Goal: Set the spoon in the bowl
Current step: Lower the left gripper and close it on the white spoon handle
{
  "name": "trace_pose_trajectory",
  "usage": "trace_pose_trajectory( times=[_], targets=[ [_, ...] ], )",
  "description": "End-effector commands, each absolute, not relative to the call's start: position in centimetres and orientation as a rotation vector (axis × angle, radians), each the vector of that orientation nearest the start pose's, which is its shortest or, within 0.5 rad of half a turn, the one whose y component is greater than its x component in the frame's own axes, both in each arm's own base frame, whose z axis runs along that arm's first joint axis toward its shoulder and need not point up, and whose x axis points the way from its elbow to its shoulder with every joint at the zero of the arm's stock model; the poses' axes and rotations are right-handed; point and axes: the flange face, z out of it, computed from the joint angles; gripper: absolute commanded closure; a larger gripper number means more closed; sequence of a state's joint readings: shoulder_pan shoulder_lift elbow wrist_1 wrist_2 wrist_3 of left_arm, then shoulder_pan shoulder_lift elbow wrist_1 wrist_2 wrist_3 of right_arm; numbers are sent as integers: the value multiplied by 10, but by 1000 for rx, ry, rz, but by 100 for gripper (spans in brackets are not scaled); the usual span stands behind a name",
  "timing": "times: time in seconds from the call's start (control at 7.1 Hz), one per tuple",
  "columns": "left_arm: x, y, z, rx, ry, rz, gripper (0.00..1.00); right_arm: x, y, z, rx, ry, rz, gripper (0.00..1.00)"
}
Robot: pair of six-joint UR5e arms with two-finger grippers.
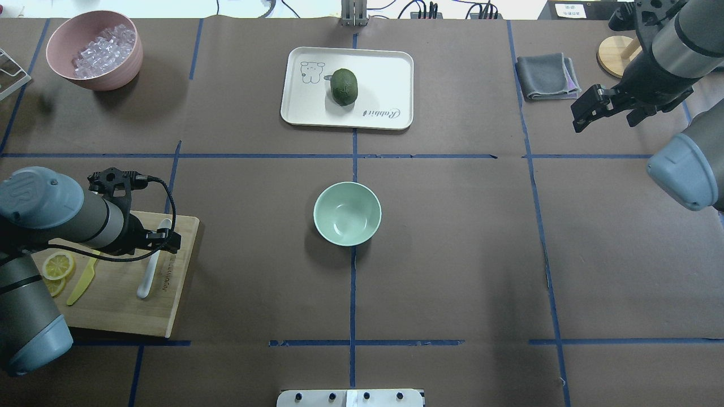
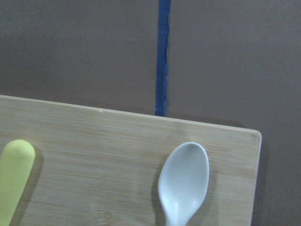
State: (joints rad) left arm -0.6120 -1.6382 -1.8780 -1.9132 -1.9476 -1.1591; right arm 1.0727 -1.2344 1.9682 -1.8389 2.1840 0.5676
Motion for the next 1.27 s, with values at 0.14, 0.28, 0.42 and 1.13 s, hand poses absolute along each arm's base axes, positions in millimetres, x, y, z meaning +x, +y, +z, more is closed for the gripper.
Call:
trace_pose_trajectory(
  times=[0.14, 0.28, 0.42, 1.13],
  targets=[
    [382, -380, 446, 30, 796, -46, 17, -200, -526, 330, 79, -746, -76, 0],
    [384, -379, 447, 28, 795, -42, 20, -200, -526, 330, 79, -746, -76, 0],
    [384, -379, 447, 27, 795, -41, 24, -200, -526, 330, 79, -746, -76, 0],
    [382, -379, 448, 23, 794, -44, 69, -200, -526, 330, 77, -745, -75, 0]
  ],
)
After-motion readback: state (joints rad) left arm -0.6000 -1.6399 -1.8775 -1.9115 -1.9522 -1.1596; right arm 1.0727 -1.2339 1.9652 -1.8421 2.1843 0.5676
